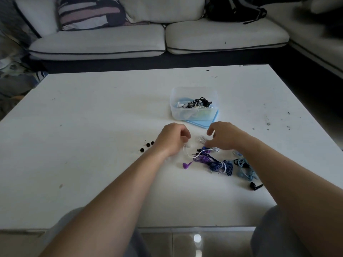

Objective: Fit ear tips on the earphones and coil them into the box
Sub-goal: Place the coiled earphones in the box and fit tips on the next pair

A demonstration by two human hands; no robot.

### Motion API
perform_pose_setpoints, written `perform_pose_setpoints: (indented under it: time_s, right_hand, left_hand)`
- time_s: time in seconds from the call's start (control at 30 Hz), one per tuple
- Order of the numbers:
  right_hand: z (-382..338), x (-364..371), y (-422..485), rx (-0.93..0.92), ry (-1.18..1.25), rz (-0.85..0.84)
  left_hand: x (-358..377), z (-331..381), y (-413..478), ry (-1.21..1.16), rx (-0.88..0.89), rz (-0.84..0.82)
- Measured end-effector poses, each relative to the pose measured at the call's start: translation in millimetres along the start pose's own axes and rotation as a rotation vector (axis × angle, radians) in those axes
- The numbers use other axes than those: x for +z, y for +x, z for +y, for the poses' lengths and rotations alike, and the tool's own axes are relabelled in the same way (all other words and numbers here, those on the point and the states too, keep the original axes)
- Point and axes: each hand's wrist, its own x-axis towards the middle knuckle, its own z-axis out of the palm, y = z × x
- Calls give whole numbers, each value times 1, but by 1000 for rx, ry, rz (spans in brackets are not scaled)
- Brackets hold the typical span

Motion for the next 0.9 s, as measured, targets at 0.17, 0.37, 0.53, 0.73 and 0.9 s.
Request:
perform_pose_setpoints:
  time_s: [0.17,0.37,0.53,0.73,0.9]
  right_hand:
    - [-2,10,4,20,8,0]
    - [-3,2,1,79,202,1]
    - [-10,-12,-4,129,617,83]
    - [-30,-44,8,152,1026,153]
    - [-37,-66,57,245,1076,285]
  left_hand:
    - [19,2,1,79,14,-83]
    - [24,1,1,152,-14,-117]
    - [-3,8,7,-105,-76,80]
    - [-48,21,30,-472,-122,294]
    - [-60,19,83,-467,-167,411]
